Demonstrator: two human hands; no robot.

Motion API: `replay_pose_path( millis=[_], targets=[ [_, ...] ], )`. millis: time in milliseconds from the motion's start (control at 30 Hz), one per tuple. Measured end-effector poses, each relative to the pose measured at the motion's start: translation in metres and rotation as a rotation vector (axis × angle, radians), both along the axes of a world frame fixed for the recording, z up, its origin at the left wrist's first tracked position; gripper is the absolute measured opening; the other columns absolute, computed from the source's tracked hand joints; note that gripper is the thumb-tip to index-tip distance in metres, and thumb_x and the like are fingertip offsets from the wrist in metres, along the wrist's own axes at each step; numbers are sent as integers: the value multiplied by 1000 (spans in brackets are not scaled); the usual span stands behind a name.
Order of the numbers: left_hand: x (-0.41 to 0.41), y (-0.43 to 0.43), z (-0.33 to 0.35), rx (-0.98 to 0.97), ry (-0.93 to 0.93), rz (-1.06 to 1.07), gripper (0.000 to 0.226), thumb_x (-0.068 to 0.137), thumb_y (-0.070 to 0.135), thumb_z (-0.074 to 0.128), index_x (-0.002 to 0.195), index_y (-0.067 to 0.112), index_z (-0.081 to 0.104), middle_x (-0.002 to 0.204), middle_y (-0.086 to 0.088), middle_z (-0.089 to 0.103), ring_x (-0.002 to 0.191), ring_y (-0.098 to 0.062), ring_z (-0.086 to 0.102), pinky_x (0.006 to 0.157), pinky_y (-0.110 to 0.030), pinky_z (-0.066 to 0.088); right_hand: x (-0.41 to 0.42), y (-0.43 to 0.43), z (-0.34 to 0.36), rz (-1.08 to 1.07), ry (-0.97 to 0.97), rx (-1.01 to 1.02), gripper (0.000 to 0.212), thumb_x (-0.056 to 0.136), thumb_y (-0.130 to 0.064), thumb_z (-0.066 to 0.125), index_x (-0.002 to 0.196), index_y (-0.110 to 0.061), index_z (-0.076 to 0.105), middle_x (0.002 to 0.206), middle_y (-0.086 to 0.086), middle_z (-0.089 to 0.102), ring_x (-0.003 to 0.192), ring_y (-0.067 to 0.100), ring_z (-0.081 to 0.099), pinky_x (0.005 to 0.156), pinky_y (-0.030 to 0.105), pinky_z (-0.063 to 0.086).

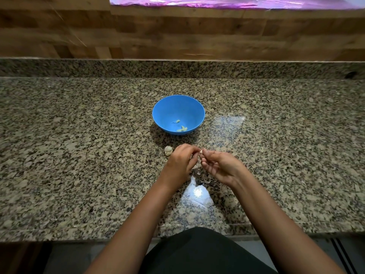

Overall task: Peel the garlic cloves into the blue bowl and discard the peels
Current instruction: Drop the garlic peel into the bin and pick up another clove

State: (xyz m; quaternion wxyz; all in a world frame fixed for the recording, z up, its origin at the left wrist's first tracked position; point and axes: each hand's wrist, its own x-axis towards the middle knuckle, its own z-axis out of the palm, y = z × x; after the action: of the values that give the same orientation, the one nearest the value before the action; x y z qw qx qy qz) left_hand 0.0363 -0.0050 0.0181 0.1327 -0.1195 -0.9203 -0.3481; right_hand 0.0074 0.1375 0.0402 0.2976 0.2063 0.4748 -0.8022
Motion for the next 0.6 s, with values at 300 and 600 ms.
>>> replay_pose_path(
  millis=[300,600],
  targets=[
    [-1,2,-2,17,-2,48,15,90,8,59,101,1,66,97,-11,65,90,-20,58,79,6,23,-2,-5,0,12,67,80,14,92,2,49,84,7,60,70,12,59,55,13,55,50,18,52],
    [-7,7,5,150,-97,134,13,90,14,59,97,6,67,97,-7,65,81,-5,50,68,0,35,6,-7,-9,-68,304,148,7,84,4,59,91,6,60,80,14,64,65,20,60,58,23,55]
  ],
)
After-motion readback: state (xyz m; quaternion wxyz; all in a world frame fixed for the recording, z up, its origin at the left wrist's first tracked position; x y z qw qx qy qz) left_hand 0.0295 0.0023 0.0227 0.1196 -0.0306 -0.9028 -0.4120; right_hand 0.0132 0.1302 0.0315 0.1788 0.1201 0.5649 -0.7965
